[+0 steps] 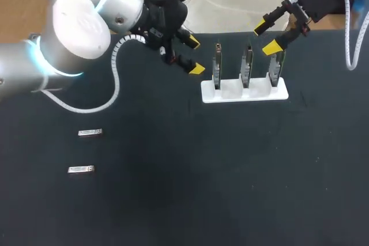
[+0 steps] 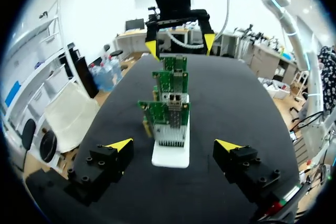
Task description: Pick up the optical module with the left hand, and insert it into the network port with the right hand.
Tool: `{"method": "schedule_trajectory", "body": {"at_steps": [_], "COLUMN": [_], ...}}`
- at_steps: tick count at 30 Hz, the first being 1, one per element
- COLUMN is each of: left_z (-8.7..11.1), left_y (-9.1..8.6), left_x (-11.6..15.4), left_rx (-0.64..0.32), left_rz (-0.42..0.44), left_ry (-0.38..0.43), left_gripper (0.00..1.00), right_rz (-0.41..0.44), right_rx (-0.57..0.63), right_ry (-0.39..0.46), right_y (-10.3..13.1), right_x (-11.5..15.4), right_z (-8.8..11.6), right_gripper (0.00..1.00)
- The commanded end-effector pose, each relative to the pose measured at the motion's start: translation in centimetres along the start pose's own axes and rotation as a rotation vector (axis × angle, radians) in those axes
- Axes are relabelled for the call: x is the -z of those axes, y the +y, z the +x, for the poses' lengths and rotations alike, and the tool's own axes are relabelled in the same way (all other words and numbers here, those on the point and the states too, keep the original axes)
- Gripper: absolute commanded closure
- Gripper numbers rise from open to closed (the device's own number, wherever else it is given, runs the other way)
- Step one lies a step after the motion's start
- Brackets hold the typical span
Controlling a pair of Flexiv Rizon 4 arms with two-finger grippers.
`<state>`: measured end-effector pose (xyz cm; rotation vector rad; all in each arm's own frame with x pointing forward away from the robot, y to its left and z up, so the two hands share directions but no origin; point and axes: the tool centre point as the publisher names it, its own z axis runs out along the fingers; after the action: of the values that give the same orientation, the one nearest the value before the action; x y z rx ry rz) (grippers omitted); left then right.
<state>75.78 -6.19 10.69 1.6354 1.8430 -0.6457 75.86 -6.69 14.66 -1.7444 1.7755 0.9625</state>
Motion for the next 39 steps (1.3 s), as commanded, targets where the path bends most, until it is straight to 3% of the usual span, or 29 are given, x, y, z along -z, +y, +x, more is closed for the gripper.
{"method": "schedule_trajectory", "body": {"at_steps": [1,13,21,25,32,39], "left_z": [0.9,6.1,10.7,13.4,17.1,20.5], "left_y": [-2.0,-3.7,-4.8,-5.8,-7.5,-9.0], "left_x": [2.8,7.3,10.1,10.9,11.6,12.3], "left_rx": [0.009,-0.041,0.001,0.012,0.083,0.115], "left_rz": [-0.112,-0.166,-0.234,-0.190,-0.215,-0.215], "left_ry": [0.185,0.424,0.694,0.739,0.853,0.915], "left_gripper": [0.00,0.00,0.00,0.00,0.00,0.00], "right_rz": [0.003,0.003,0.003,0.003,0.003,0.003], "right_rx": [0.001,0.001,0.001,0.001,0.001,0.001], "right_ry": [0.000,0.000,0.000,0.000,0.000,0.000], "right_y": [0.1,0.1,0.1,0.1,0.1,0.1], "right_x": [0.0,0.0,0.0,0.0,0.0,0.0], "right_z": [0.0,0.0,0.0,0.0,0.0,0.0], "right_gripper": [0.00,0.00,0.00,0.00,0.00,0.00]}}
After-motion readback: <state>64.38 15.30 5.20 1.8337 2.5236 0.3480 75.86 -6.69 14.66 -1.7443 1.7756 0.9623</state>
